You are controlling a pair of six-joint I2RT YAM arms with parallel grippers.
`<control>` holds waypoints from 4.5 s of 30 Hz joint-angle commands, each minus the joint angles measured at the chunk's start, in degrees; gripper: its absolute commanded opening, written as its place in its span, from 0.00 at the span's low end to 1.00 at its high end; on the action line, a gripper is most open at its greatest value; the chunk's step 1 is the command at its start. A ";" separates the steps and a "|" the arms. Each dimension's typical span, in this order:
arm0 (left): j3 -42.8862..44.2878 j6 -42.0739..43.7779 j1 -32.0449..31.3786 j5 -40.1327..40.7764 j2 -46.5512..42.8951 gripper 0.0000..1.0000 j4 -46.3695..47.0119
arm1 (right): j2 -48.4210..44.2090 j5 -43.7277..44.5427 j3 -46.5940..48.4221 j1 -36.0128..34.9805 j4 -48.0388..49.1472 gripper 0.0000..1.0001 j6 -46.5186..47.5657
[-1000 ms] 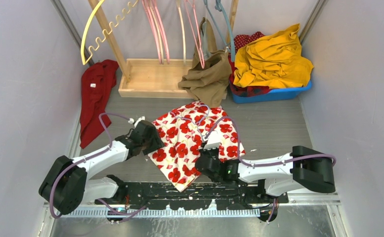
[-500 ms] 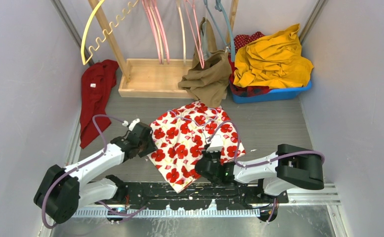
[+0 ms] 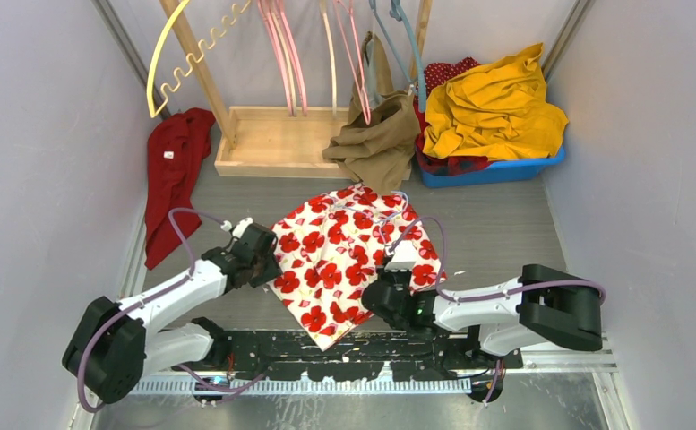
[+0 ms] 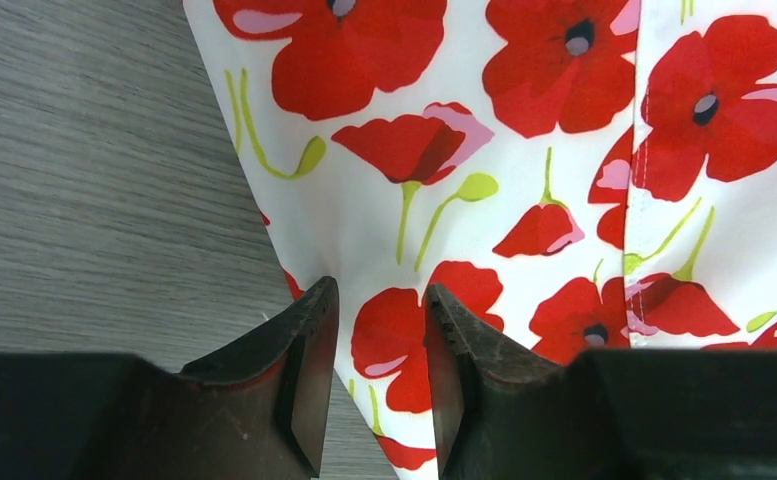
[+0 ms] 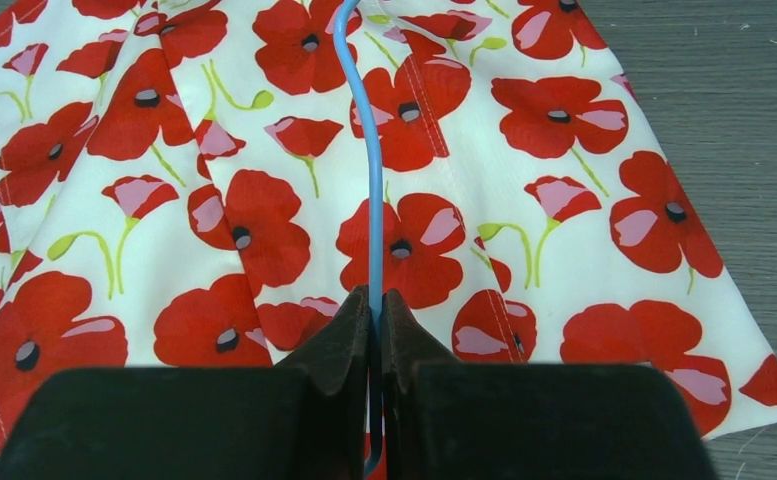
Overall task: Place the skirt on the hanger
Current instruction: Hang the skirt on the hanger, then place the hanger at the clothesline.
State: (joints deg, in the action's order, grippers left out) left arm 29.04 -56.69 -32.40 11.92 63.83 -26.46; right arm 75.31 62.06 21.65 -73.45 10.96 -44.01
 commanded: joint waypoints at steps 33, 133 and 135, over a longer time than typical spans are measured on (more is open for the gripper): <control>6.03 4.05 0.15 -0.82 -7.72 0.57 -4.28 | -5.79 -1.48 3.61 -2.49 2.42 0.01 20.29; 16.37 10.02 0.15 -1.96 -23.89 0.99 -16.01 | -20.04 -6.01 64.88 5.48 -43.18 0.01 42.28; 16.40 10.10 0.15 -1.55 -24.47 0.99 -16.41 | -18.57 -12.67 64.42 11.76 -43.45 0.01 39.22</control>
State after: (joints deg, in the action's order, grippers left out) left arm 43.70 -46.28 -32.40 10.22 40.49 -44.40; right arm 53.74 66.74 84.07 -72.14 -29.56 4.82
